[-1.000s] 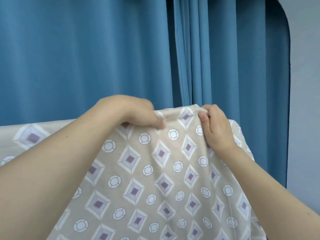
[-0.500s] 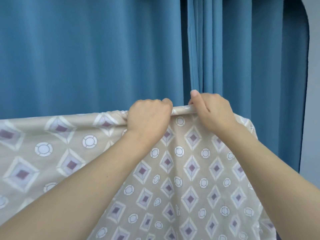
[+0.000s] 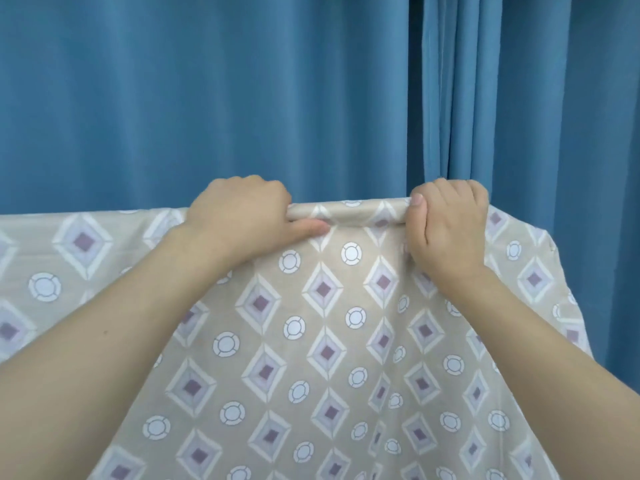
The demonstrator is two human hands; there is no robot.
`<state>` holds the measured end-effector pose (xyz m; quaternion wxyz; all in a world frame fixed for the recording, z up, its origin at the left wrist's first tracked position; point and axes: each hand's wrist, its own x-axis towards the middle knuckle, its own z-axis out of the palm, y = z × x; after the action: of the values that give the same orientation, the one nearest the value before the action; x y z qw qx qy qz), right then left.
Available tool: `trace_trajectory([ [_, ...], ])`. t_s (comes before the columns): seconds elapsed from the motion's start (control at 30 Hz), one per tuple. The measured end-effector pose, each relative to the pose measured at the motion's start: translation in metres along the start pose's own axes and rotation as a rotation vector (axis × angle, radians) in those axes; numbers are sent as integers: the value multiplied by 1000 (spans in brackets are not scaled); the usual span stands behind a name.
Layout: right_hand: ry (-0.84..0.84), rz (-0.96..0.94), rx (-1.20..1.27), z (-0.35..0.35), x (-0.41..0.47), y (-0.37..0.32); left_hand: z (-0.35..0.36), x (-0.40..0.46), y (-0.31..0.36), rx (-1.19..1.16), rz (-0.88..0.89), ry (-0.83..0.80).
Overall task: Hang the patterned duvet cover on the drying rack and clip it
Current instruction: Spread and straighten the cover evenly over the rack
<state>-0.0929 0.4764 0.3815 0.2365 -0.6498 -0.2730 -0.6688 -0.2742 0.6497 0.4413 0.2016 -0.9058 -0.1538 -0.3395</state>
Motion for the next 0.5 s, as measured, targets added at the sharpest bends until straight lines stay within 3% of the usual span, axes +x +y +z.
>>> trace_trajectory([
  [0.1,-42,-68,68,-2,16,-29,17,-6,9,134,3,264],
  [0.2,-82,-71,70,1,28,-59,29,-11,13,121,8,461],
  [0.33,50,-82,41,7,25,-69,38,-19,0,42,121,509],
  [0.5,76,-137,130,11,15,-62,24,-40,-55,73,-175,454],
])
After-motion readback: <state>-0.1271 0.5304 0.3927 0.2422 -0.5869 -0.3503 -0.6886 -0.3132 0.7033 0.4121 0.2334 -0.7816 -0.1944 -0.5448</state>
